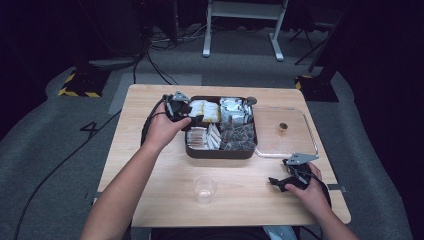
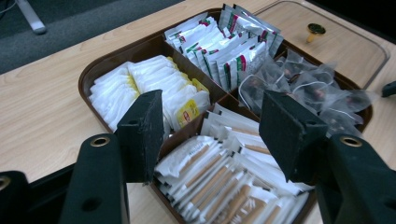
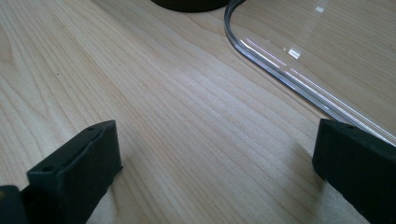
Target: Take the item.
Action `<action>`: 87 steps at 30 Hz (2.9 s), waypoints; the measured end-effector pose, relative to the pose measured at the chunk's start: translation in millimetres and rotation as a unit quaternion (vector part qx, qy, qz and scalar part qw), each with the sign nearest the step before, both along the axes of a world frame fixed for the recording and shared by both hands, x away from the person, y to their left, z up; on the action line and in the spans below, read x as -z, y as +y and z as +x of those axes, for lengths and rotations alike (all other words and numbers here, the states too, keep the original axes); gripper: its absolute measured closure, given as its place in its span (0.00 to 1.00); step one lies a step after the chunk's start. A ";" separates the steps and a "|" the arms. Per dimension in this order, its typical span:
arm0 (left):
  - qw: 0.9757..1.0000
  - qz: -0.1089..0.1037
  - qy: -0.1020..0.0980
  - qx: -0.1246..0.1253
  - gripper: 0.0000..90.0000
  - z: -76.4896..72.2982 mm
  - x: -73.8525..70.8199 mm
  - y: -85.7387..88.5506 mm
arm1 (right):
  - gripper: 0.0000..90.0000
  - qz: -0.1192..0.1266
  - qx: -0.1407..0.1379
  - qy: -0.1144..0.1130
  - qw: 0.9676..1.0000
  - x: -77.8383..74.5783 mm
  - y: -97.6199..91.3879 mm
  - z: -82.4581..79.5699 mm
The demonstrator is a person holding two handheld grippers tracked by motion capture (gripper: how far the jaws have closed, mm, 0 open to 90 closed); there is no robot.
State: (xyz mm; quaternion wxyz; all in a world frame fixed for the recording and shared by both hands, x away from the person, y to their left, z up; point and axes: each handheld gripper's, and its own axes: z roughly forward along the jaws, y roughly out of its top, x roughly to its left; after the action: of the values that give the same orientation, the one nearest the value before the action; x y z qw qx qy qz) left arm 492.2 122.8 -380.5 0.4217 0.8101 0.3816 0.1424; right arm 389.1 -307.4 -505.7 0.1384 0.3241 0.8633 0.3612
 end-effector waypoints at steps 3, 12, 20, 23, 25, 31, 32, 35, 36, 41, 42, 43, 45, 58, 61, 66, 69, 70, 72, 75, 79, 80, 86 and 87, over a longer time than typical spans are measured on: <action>1.000 0.004 0.001 -0.002 0.47 6.1 1.1 -3.5 | 0.01 0.000 0.000 0.000 1.000 0.0 0.0 0.0; 0.999 0.033 0.021 -0.005 0.49 31.3 11.3 -19.4 | 0.01 0.000 0.000 0.000 1.000 0.0 -0.1 0.0; 0.998 0.029 0.054 0.008 0.60 56.7 31.7 -29.0 | 0.01 0.000 -0.002 0.000 1.000 0.0 -0.2 0.2; 0.998 0.036 0.057 0.007 0.63 64.3 37.6 -30.2 | 0.01 0.000 -0.003 0.001 1.000 0.0 -0.1 0.2; 0.998 0.034 0.060 0.007 0.64 66.7 40.2 -30.5 | 0.01 0.000 -0.003 0.001 1.000 0.0 -0.1 0.3; 0.995 0.055 0.087 0.011 0.73 78.1 54.6 -32.7 | 0.01 0.000 -0.005 0.001 1.000 0.0 -0.2 0.4; 0.995 0.055 0.087 0.011 0.73 78.1 54.6 -32.7 | 0.01 0.000 -0.005 0.001 1.000 0.0 -0.2 0.4; 0.994 0.056 0.095 0.010 0.75 81.6 58.2 -32.7 | 0.01 0.000 -0.006 0.001 1.000 0.0 -0.2 0.6; 0.994 0.057 0.097 0.010 0.76 82.6 59.1 -32.6 | 0.01 0.000 -0.007 0.001 1.000 0.0 -0.2 0.6; 0.993 0.062 0.103 0.016 0.81 85.4 60.8 -34.0 | 0.01 0.000 -0.007 0.001 1.000 0.0 -0.2 0.7; 0.993 0.064 0.102 0.017 0.81 85.5 61.2 -35.0 | 0.01 0.000 -0.007 0.001 1.000 0.0 -0.2 0.7; 0.992 0.065 0.103 0.021 0.82 86.0 61.4 -35.8 | 0.01 0.000 -0.007 0.001 1.000 0.0 -0.2 0.7; 0.992 0.072 0.102 0.027 0.82 86.6 63.2 -39.3 | 0.01 0.000 -0.007 0.001 1.000 0.0 -0.2 0.7; 0.988 0.084 0.120 0.045 0.92 90.0 72.7 -45.9 | 0.02 0.001 -0.009 -0.001 1.000 0.0 -0.4 0.5; 0.988 0.085 0.123 0.048 0.95 90.5 73.5 -45.9 | 0.02 0.001 -0.009 -0.001 1.000 0.0 -0.4 0.5; 0.987 0.085 0.119 0.063 1.00 88.8 69.9 -47.5 | 0.02 0.001 -0.010 -0.001 1.000 -0.1 -0.5 0.4; 0.987 0.091 0.110 0.072 1.00 87.4 65.8 -48.2 | 0.02 0.001 -0.010 -0.001 1.000 -0.1 -0.5 0.4; 0.988 0.089 0.108 0.071 1.00 86.3 64.3 -48.6 | 0.02 0.001 -0.010 -0.001 1.000 -0.1 -0.5 0.4; 0.988 0.089 0.102 0.074 1.00 85.6 60.4 -47.7 | 0.02 0.001 -0.010 -0.001 1.000 -0.1 -0.5 0.4; 0.989 0.080 0.094 0.076 1.00 84.6 53.7 -45.8 | 0.02 0.001 -0.010 -0.001 1.000 -0.1 -0.5 0.4; 0.990 0.078 0.088 0.079 1.00 80.9 44.9 -44.7 | 0.02 0.001 -0.010 -0.001 1.000 -0.1 -0.5 0.4; 0.990 0.076 0.085 0.078 1.00 80.0 43.0 -44.7 | 0.02 0.001 -0.010 -0.001 1.000 -0.1 -0.5 0.5; 0.992 0.065 0.067 0.079 1.00 72.6 26.3 -44.1 | 0.02 0.001 -0.010 -0.001 1.000 -0.1 -0.5 0.4; 0.993 0.064 0.063 0.081 1.00 70.8 23.0 -43.8 | 0.02 0.001 -0.010 -0.001 1.000 -0.1 -0.5 0.4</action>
State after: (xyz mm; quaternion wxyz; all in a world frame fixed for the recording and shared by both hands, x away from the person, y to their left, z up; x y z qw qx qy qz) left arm 563.1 79.0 -403.4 0.3539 0.8712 0.3305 0.0809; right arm 389.5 -307.8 -505.6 0.1352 0.3155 0.8659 0.3638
